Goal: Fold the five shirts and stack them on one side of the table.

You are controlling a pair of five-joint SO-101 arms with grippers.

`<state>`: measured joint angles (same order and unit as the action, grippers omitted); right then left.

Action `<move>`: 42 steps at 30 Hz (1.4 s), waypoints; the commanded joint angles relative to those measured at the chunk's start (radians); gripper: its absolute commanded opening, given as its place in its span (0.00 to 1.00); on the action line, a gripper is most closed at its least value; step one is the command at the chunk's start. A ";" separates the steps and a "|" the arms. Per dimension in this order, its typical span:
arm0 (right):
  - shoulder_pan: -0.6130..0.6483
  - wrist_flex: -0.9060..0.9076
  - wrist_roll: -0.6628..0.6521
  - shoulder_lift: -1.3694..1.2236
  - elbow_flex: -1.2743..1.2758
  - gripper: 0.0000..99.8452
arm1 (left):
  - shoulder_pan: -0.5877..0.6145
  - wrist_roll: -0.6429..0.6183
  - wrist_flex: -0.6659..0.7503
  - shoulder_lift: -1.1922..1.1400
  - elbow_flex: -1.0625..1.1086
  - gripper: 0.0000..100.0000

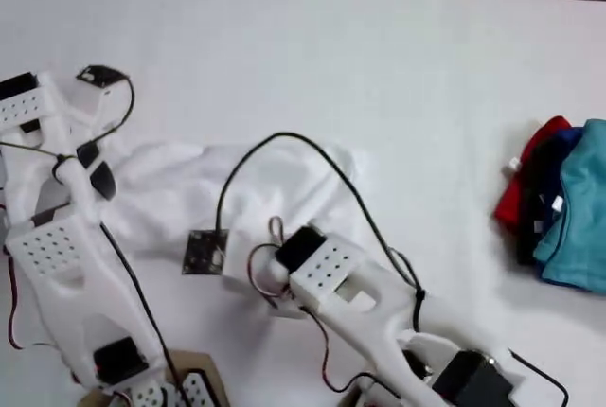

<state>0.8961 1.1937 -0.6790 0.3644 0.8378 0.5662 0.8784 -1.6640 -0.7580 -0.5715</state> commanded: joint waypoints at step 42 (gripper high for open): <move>-0.097 -0.179 -0.029 -0.160 0.080 0.04 | -0.002 0.015 -0.006 0.006 -0.008 0.18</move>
<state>0.8040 0.9805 -0.7004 0.2202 0.9528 0.5662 0.8861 -1.6671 -0.7580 -0.5715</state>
